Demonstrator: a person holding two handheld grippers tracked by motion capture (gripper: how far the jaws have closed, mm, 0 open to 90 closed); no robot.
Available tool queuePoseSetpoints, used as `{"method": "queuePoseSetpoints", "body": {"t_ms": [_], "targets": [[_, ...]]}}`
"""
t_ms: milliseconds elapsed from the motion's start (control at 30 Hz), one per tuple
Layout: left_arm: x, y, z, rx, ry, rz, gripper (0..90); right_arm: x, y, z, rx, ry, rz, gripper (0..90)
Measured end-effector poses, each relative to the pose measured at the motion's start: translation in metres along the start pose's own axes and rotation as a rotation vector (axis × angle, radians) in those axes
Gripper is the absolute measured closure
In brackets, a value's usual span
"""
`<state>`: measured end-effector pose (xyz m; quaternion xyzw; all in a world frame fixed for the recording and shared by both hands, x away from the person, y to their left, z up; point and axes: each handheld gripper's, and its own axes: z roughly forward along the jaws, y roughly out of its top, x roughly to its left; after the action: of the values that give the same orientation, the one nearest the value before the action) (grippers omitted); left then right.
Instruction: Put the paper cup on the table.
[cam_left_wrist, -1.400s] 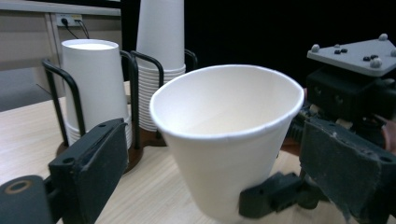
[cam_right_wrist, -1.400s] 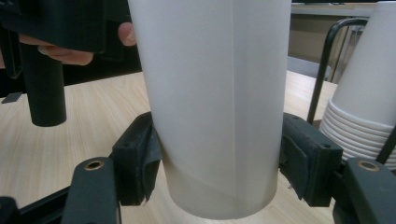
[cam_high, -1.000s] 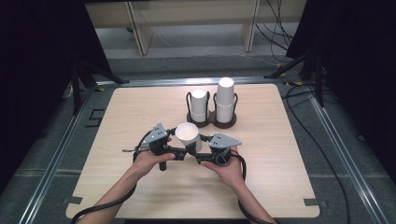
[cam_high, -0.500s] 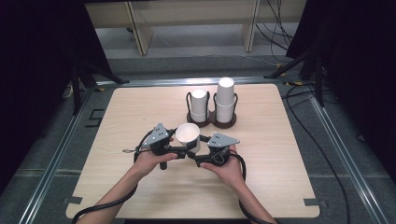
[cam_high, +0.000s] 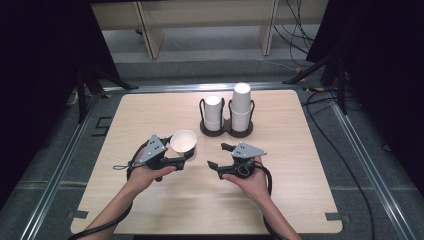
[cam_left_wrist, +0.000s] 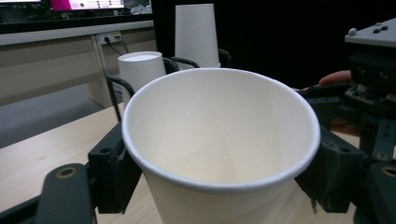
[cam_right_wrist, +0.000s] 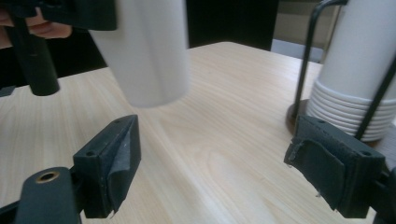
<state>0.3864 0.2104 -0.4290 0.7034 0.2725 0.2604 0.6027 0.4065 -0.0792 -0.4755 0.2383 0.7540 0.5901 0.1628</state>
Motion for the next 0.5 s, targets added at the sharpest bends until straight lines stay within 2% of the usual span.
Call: {"method": "queuePoseSetpoints", "body": {"t_ms": [33,67,100,133,167,200,300,333,367,400,433,467,500], "targets": [[0.001,0.0,-0.004,0.018,0.012,0.007,23.7,0.0,0.0,-0.002,0.005,-0.006,0.016,16.6],[0.003,0.0,-0.008,0.012,0.018,0.01,23.7,-0.001,-0.001,-0.002,-0.015,-0.002,0.019,16.6],[0.004,-0.001,-0.011,0.007,0.026,0.011,23.8,-0.003,-0.001,-0.006,-0.007,-0.016,0.008,16.7],[0.005,-0.001,-0.014,0.018,0.034,0.016,23.8,-0.002,-0.002,-0.007,-0.009,-0.002,0.053,16.7],[0.007,-0.001,-0.017,0.018,0.043,0.019,23.9,-0.003,-0.002,-0.01,0.002,-0.014,0.048,16.8],[0.008,-0.002,-0.021,0.016,0.05,0.014,24.0,-0.003,-0.002,-0.012,0.011,-0.016,0.067,16.9],[0.012,-0.004,-0.029,0.013,0.069,0.018,24.1,-0.007,-0.004,-0.017,-0.013,-0.022,0.052,17.2],[0.013,-0.004,-0.033,0.02,0.08,0.017,24.2,-0.007,-0.004,-0.019,-0.005,-0.034,0.064,17.2],[0.014,-0.005,-0.035,0.019,0.085,0.013,24.3,-0.01,-0.005,-0.02,-0.028,-0.028,0.043,17.3],[0.016,-0.006,-0.038,0.004,0.087,0.015,24.3,-0.009,-0.005,-0.022,-0.013,-0.052,0.048,17.4],[0.017,-0.007,-0.041,-0.002,0.092,0.012,24.4,-0.009,-0.006,-0.024,-0.005,-0.063,0.073,17.6],[0.018,-0.008,-0.043,-0.016,0.097,0.005,24.4,-0.009,-0.006,-0.025,-0.007,-0.042,0.08,17.6],[0.02,-0.009,-0.045,-0.015,0.103,0.003,24.5,-0.011,-0.007,-0.027,-0.008,-0.053,0.07,17.6]]}}
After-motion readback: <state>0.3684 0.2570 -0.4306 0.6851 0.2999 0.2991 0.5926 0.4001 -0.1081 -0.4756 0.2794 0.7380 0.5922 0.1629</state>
